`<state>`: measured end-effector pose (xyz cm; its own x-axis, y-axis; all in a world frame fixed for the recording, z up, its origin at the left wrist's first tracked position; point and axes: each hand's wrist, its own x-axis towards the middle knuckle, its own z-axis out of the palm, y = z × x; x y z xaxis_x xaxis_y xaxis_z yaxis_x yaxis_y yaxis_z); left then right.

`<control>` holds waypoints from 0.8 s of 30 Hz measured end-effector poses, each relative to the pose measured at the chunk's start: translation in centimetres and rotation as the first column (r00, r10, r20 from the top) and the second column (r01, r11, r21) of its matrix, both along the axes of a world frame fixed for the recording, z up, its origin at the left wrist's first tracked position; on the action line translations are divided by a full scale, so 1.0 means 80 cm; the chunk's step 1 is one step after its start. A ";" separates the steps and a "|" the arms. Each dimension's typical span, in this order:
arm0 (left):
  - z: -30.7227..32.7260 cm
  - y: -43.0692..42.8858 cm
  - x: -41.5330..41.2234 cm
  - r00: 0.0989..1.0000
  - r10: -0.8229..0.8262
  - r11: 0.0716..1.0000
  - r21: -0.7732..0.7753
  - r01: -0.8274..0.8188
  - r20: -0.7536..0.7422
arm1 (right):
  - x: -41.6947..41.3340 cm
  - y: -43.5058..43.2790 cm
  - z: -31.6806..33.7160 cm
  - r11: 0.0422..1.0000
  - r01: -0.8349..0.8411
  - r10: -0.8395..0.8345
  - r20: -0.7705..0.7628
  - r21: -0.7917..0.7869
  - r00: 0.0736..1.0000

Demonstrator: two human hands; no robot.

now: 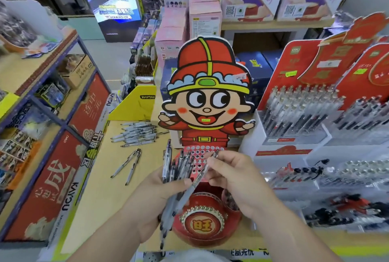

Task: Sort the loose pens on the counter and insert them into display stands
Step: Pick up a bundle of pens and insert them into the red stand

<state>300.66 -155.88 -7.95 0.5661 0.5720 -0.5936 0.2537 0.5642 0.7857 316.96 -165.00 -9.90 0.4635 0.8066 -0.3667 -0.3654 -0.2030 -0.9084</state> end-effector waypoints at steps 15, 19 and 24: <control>-0.030 0.118 -0.084 0.991 0.025 0.967 -0.255 0.009 0.130 | -0.035 0.004 -0.002 0.912 0.378 -0.126 0.766 -0.160 0.630; -0.025 0.122 -0.084 0.990 0.043 0.960 -0.280 -0.004 0.135 | -0.040 0.007 -0.004 0.939 0.298 0.024 0.893 -0.175 0.449; -0.022 0.113 -0.081 0.991 0.033 0.969 -0.249 0.000 0.130 | -0.023 0.015 -0.012 0.950 0.205 0.120 0.878 -0.238 0.462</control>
<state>294.17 -146.82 -9.68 0.6405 0.4265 -0.6386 0.1462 0.7487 0.6466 315.15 -163.77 -10.86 0.6959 0.7154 0.0635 0.5731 -0.4999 -0.6493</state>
